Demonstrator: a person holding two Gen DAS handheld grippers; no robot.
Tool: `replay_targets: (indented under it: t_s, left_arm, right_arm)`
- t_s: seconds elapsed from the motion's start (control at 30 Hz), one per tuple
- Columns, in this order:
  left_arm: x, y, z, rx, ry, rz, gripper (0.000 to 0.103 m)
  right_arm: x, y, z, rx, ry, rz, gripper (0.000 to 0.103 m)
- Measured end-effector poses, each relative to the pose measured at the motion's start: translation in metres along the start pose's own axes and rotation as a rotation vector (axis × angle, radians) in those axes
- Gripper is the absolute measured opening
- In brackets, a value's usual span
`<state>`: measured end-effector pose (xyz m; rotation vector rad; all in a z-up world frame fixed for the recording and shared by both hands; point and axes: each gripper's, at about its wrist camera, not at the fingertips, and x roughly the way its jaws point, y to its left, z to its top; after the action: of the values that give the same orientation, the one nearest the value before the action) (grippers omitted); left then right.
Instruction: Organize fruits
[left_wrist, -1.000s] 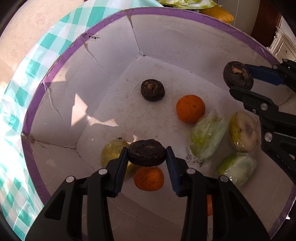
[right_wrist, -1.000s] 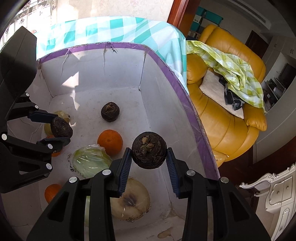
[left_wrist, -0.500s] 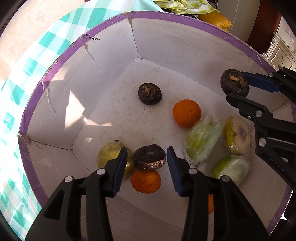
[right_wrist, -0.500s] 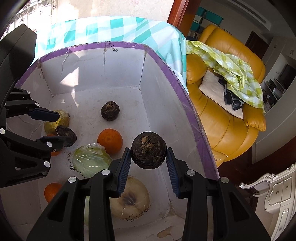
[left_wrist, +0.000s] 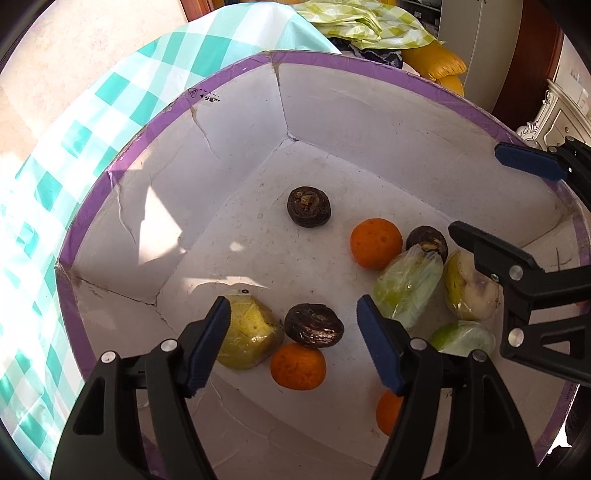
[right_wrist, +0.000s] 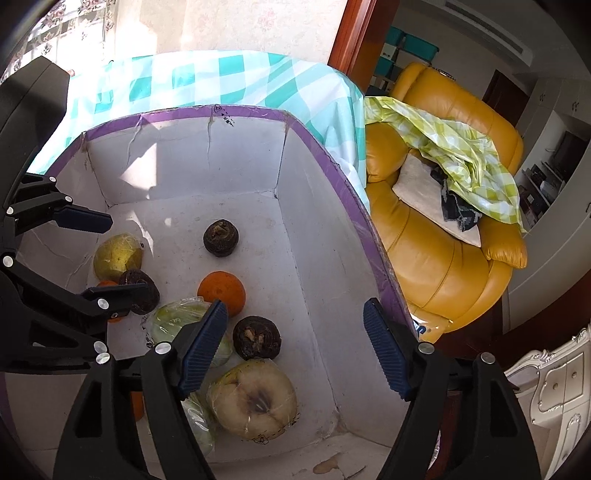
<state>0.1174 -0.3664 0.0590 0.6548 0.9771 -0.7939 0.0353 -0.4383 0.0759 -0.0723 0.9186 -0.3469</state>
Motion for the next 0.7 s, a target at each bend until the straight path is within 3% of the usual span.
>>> replay_targets:
  t_s: [0.2,0.3,0.37,0.5,0.7]
  left_arm:
    - [-0.022,0.0,-0.009,-0.032,-0.146,0.1,0.084]
    - [-0.045,-0.004,-0.022,-0.056,-0.293,0.201,0.097]
    - [-0.061,-0.006,-0.035,-0.103,-0.373,0.242,0.098]
    - [-0.099,-0.02,-0.062,-0.172,-0.503,0.189,0.101]
    - [-0.132,-0.048,-0.092,-0.228,-0.556,0.149,0.101]
  right_arm:
    - [-0.006,-0.001,-0.004,0.041,-0.074,-0.002,0.074]
    - [-0.02,-0.007,-0.008,0.071,-0.155,0.007,0.086]
    - [-0.029,-0.009,-0.014,0.095,-0.203,0.001,0.09]
    - [-0.054,-0.013,-0.027,0.147,-0.282,-0.034,0.091]
    - [-0.085,-0.021,-0.05,0.24,-0.314,-0.036,0.091]
